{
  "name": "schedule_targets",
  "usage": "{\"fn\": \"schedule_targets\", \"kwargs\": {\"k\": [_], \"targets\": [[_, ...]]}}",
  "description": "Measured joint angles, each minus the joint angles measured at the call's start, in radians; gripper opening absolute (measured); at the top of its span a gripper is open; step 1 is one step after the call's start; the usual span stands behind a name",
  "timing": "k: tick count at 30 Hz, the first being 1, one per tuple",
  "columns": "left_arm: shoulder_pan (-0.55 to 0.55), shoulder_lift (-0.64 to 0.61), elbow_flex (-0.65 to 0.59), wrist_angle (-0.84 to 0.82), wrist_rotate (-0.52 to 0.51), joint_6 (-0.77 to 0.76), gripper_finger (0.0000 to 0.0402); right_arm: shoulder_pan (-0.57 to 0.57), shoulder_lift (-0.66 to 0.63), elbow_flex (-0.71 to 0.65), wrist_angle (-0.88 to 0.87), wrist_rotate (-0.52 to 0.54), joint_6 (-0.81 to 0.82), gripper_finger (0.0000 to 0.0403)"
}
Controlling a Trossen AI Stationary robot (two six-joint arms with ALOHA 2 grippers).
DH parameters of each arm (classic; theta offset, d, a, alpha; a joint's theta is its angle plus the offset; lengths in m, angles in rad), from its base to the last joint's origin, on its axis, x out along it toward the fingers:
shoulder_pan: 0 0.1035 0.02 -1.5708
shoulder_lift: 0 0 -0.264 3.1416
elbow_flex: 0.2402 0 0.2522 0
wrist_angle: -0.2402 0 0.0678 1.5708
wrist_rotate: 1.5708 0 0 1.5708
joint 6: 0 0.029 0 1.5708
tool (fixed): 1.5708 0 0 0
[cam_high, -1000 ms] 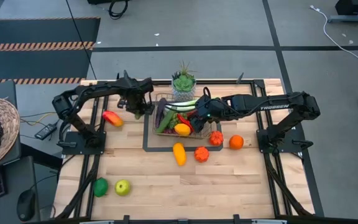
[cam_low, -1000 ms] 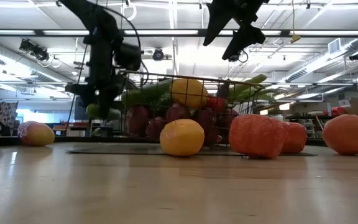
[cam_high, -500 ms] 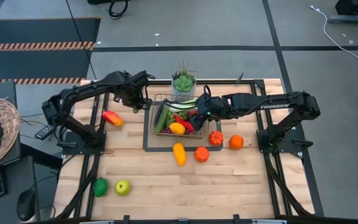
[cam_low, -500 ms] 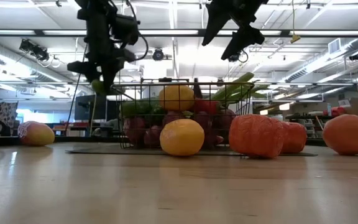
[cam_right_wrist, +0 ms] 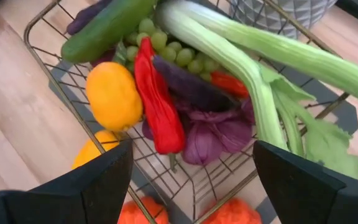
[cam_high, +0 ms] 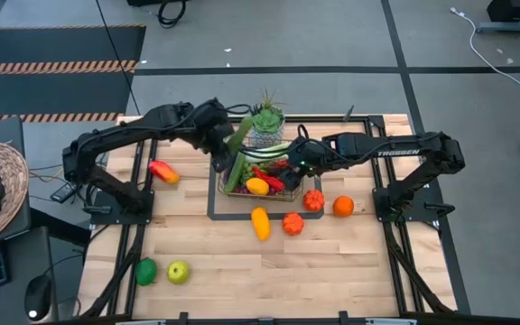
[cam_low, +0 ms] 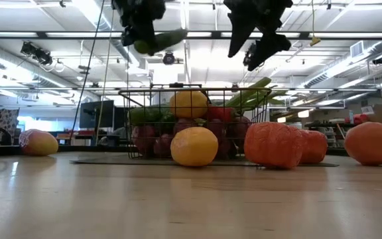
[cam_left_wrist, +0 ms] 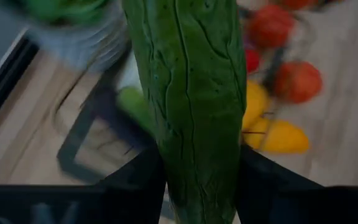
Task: Build produce basket
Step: Put the cucumber into the wire basket, then adjust the basket
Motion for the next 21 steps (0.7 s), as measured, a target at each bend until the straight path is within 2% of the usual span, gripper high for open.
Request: {"fn": "schedule_targets", "kwargs": {"k": [4, 8, 13, 16, 21], "targets": [[-0.047, 0.006, -0.005, 0.019, 0.03, 0.134, 0.0155, -0.008, -0.007, 0.0, -0.001, -0.034, 0.027, 0.0334], [-0.08, 0.037, -0.018, 0.03, 0.029, 0.247, 0.0155, -0.01, -0.036, 0.0, 0.029, -0.02, 0.041, 0.0334], [-0.089, 0.093, -0.019, 0.081, -0.008, 0.281, 0.0165, -0.01, -0.07, 0.0, 0.078, 0.004, 0.083, 0.0334], [-0.088, 0.12, -0.019, 0.1, -0.013, 0.281, 0.019, -0.011, -0.08, 0.0, 0.09, 0.004, 0.103, 0.0334], [-0.086, 0.134, -0.017, 0.122, -0.029, 0.282, 0.0259, -0.01, -0.082, 0.0, 0.092, -0.008, 0.114, 0.0334]]}}
